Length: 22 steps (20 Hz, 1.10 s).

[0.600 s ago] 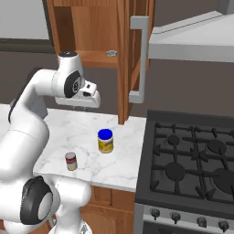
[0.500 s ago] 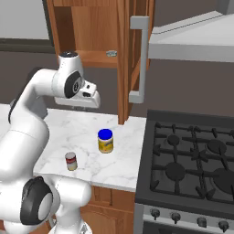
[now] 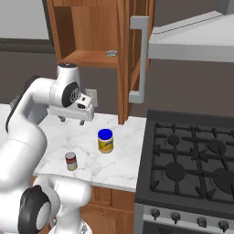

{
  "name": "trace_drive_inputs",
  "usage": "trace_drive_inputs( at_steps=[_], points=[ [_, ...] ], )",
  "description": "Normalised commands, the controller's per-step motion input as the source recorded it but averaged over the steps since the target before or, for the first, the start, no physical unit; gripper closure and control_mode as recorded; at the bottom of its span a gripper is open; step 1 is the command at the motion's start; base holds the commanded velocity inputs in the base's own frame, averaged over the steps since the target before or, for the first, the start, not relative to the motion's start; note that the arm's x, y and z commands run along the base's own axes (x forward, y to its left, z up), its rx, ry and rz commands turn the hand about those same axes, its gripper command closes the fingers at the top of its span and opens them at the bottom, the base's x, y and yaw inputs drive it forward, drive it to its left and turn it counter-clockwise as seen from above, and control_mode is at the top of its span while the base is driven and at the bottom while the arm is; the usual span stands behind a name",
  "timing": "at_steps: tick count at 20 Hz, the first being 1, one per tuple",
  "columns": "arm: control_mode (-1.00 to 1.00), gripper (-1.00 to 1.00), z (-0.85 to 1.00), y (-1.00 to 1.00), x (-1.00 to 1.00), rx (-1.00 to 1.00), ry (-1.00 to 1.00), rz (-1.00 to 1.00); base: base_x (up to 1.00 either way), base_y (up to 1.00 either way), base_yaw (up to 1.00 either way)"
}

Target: Restock the canned food cabinet by taking the new fresh canned food from the counter and placing it in the cabinet. Then, take the old canned food from the cabinet and place it on the counter.

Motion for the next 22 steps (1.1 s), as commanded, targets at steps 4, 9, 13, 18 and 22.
trace_drive_inputs(
  at_steps=[4, 9, 13, 18, 22],
  points=[
    [-1.0, -1.0, -0.95, 0.39, -0.01, -0.04, 0.32, 0.0, 0.0, 0.0, 0.0],
    [-1.0, -1.0, -0.74, 0.06, 0.0, -0.09, 0.25, 0.0, 0.0, 0.0, 0.0],
    [-1.0, -1.0, -0.73, 0.17, 0.0, -0.1, 0.19, 0.0, 0.0, 0.0, 0.0],
    [-1.0, -1.0, -0.64, 0.23, -0.01, -0.04, 0.08, 0.0, 0.0, 0.0, 0.0],
    [-1.0, -1.0, -0.44, 0.07, 0.0, 0.0, 0.0, 0.0, 0.0, 0.0, 0.0]
  ],
)
